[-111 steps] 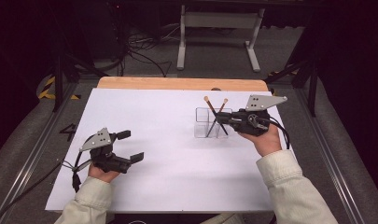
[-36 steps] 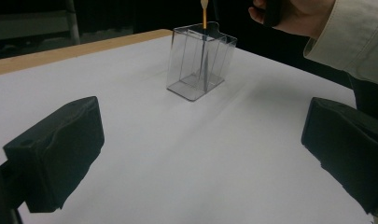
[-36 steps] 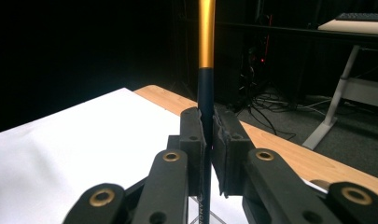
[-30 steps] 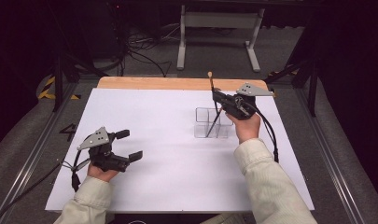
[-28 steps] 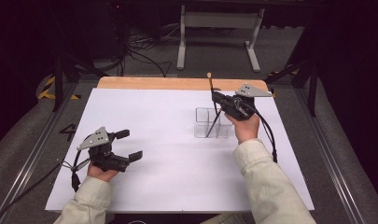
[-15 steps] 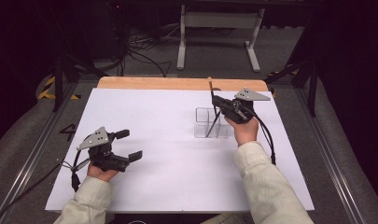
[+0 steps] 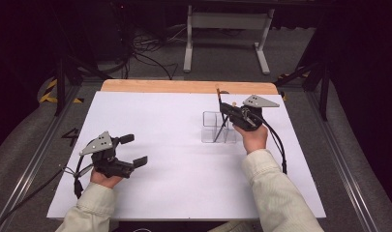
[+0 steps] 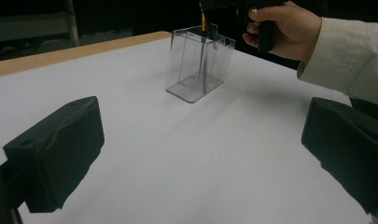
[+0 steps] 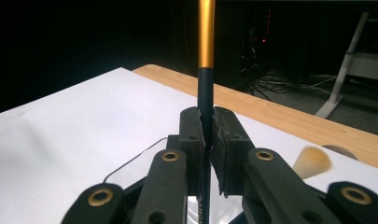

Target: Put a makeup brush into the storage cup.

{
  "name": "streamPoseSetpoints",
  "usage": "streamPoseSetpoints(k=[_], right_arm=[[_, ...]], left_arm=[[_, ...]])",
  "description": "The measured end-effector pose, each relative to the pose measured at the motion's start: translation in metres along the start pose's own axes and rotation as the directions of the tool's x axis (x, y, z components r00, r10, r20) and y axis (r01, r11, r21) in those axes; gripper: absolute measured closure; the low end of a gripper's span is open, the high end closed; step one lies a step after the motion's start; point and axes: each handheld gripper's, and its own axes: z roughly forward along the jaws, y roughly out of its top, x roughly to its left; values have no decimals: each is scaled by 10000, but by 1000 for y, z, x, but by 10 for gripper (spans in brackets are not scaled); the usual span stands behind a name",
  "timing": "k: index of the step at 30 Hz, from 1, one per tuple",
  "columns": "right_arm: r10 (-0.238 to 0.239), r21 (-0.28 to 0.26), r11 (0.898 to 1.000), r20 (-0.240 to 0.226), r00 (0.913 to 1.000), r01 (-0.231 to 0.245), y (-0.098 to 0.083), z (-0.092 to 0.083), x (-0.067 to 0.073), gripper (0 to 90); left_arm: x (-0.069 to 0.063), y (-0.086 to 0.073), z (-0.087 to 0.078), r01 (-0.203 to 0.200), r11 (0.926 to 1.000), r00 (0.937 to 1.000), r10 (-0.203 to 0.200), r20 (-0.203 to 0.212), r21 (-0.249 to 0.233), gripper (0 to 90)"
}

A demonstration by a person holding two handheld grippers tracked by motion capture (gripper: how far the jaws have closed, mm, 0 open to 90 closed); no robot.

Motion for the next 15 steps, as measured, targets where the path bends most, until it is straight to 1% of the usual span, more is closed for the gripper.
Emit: streamPoseSetpoints(k=[13, 14, 15], right_arm=[[12, 275, 9996, -22, 10000, -11, -3, 2, 0, 828], [11, 334, 9994, -48, 10000, -10, -3, 1, 0, 814], [30, 304, 9995, -140, 9999, -26, -2, 0, 1, 699]], left_arm=[[0, 0, 0, -7, 10000, 10000, 7, 6, -25, 0], [0, 0, 0, -7, 10000, 10000, 7, 4, -22, 0], [0, 0, -1, -22, 10000, 10000, 22, 7, -15, 0]])
